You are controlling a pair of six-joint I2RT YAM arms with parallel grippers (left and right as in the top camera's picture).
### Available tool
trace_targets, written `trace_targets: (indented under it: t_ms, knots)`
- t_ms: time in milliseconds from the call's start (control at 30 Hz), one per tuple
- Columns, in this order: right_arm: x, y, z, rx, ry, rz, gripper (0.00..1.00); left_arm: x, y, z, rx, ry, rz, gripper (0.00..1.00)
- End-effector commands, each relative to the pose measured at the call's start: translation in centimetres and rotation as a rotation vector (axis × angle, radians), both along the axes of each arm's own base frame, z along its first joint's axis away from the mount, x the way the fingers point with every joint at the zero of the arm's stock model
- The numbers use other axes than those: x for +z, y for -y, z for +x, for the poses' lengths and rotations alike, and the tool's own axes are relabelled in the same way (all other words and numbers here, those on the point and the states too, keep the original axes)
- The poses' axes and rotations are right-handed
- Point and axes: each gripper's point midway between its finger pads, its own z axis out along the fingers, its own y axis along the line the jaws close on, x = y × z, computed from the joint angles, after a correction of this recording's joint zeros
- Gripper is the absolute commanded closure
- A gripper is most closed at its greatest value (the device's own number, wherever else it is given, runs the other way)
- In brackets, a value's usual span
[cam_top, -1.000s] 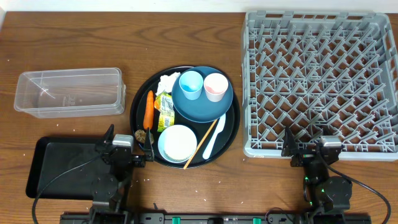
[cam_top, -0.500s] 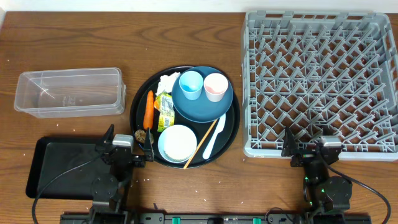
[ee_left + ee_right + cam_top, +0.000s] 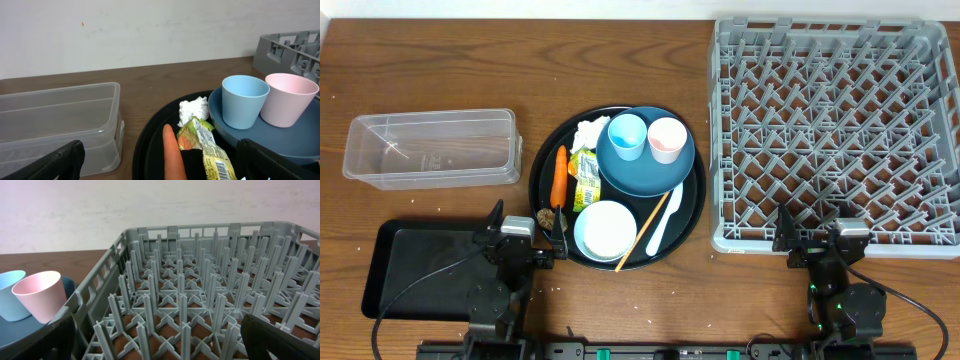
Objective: Sort waste into correct bins and load items into the dishwasher rack
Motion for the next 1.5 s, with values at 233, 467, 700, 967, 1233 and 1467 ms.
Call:
trace_targets:
  t_ms: [233,467,700,967,1233,1467]
  knots:
    - [-0.1,-0.4,0.0,0.017,-0.004,-0.009,0.01,1.1,-0.1,-0.3,0.004,0.001,-0.042,0.02]
    - [-0.1,-0.4,0.0,0.017,-0.004,-0.009,0.01,6.6,-0.2,-1.7,0.009,-0.051,-0.062,0.02]
    - [-0.1,-0.4,0.0,0.018,-0.004,-0.009,0.01,12.0,0.7,-0.7,-0.031,-0.257,-0.055,0.02]
    - [-0.1,-0.4,0.0,0.017,-0.004,-0.009,0.01,14.8,4.9,1.7,-0.240,-0.558,-0.124,0.02]
    - [-0.1,-0.4,0.0,0.017,-0.004,-0.009,0.01,11.1,7.1,3.2,-0.341,-0.760,-0.190,0.02]
    - [-0.1,-0.4,0.0,0.017,-0.004,-0.009,0.01,7.7,7.1,1.6,-0.290,-0.973,-0.274,0.27]
